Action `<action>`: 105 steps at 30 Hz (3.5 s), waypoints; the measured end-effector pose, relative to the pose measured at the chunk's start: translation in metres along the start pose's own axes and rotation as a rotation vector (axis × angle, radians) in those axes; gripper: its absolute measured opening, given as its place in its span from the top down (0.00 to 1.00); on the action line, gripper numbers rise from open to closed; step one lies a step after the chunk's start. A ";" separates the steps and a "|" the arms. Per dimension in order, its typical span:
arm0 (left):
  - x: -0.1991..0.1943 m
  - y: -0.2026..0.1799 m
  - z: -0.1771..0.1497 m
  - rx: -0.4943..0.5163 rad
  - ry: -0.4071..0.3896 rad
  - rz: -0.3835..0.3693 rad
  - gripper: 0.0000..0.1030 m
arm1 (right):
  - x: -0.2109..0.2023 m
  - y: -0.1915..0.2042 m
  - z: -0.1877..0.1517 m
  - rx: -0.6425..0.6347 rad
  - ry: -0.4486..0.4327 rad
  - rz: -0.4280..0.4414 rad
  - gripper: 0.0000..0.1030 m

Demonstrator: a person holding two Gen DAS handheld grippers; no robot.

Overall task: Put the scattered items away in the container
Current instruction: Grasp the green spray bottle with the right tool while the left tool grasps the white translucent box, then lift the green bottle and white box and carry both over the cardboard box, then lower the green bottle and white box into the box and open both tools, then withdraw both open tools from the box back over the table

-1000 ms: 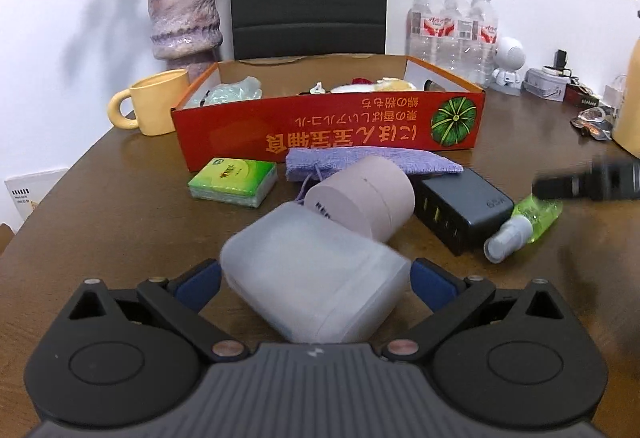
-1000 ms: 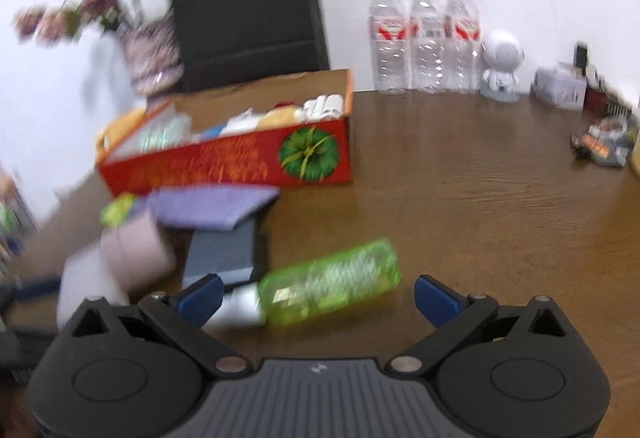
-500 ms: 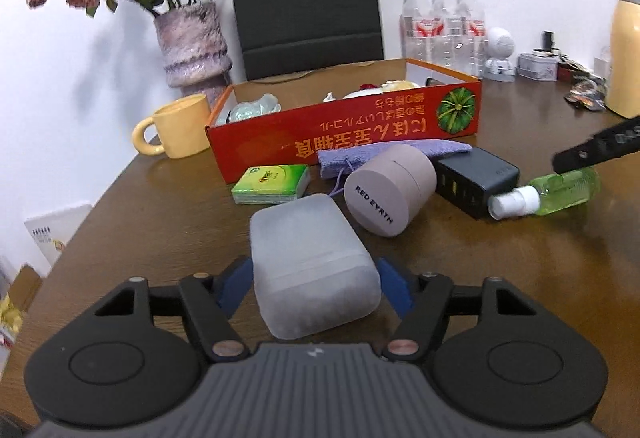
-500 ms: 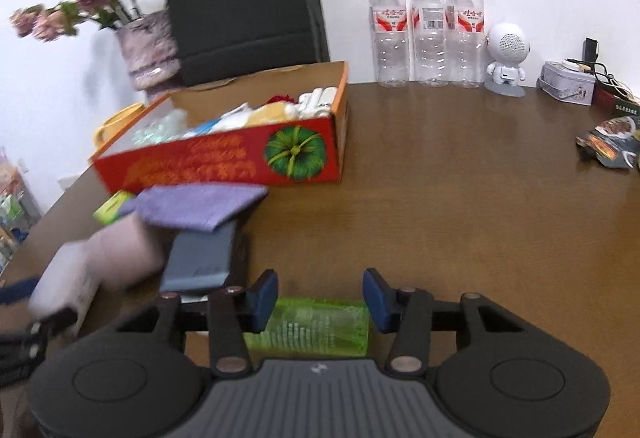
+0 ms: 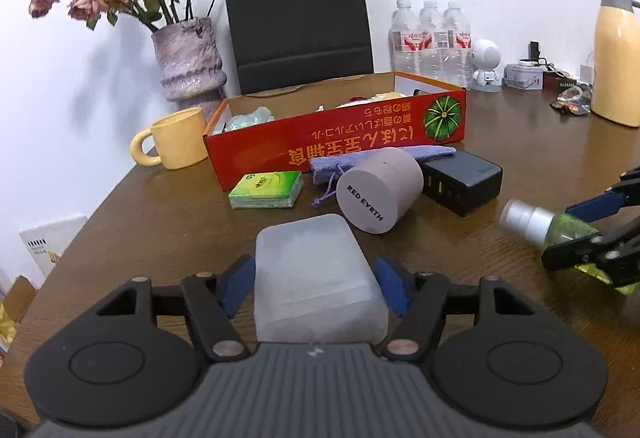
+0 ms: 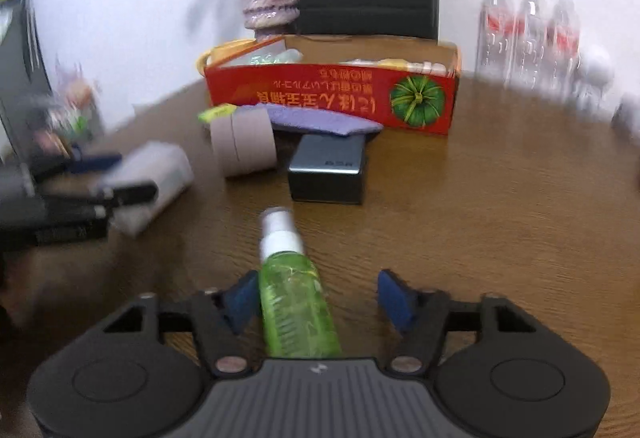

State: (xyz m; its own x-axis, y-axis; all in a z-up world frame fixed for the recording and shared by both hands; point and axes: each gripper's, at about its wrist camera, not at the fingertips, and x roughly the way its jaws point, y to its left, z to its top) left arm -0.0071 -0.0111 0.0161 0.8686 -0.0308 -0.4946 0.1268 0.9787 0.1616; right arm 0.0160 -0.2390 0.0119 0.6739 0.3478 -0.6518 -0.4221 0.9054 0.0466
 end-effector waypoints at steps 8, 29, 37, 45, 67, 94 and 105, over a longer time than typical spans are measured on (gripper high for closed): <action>-0.023 -0.012 -0.010 0.006 0.011 -0.001 0.26 | -0.012 0.015 -0.011 0.148 -0.042 -0.132 0.47; 0.004 0.006 -0.016 -0.144 0.182 -0.059 0.04 | -0.013 0.016 -0.023 0.231 0.006 -0.276 0.00; -0.014 0.005 -0.011 -0.165 0.155 -0.135 0.33 | -0.024 0.023 -0.016 0.233 0.026 -0.297 0.71; -0.027 0.019 0.035 -0.175 0.071 -0.227 0.34 | -0.037 0.023 0.014 0.244 0.000 -0.166 0.71; 0.254 0.082 0.241 -0.280 0.206 -0.125 0.33 | 0.159 -0.082 0.246 0.161 0.133 -0.262 0.71; 0.190 0.122 0.264 -0.276 0.483 -0.117 0.01 | 0.136 -0.083 0.278 0.345 0.488 0.003 0.21; 0.109 0.101 0.249 -0.196 0.498 -0.110 0.00 | 0.053 -0.060 0.264 0.305 0.421 -0.019 0.17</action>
State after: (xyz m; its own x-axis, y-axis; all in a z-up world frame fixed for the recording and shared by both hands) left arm 0.2195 0.0341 0.1914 0.5170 -0.0819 -0.8521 0.0707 0.9961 -0.0528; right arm 0.2371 -0.2111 0.1746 0.3509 0.2593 -0.8998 -0.1738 0.9622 0.2095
